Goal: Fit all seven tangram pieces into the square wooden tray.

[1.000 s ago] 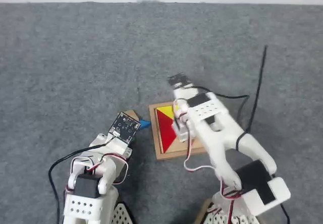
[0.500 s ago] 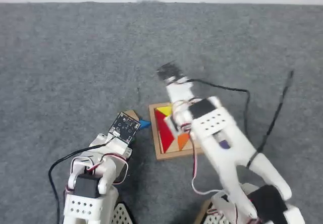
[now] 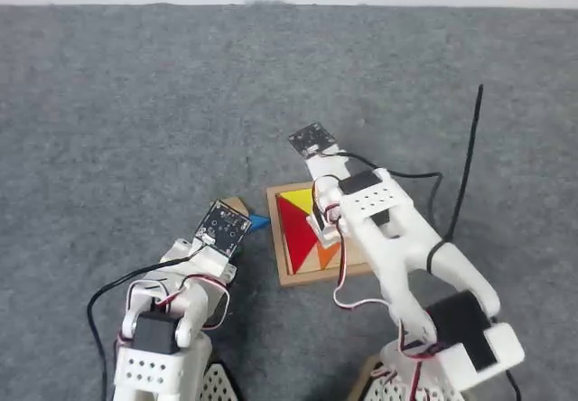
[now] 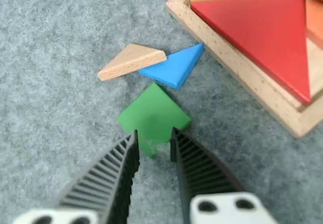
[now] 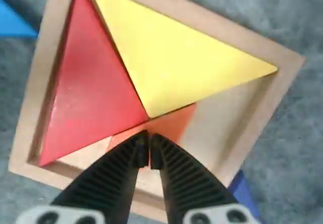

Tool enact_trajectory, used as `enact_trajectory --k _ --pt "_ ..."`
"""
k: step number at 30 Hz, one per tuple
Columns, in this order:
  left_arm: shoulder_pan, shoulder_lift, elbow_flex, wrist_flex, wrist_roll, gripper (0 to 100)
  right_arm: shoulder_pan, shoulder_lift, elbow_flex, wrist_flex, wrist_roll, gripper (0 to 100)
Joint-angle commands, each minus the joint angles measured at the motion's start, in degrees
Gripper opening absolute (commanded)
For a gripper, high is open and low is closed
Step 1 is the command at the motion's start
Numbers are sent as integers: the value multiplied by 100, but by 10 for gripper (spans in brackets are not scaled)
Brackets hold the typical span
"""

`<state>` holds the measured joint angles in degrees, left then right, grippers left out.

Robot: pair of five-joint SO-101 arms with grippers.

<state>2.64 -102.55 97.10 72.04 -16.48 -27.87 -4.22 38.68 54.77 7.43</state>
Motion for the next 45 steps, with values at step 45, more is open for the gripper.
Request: enact_trajectory --k 45 --pt "-35 -70 -66 -9 -44 98 -224 -3714 1688 312 202 9"
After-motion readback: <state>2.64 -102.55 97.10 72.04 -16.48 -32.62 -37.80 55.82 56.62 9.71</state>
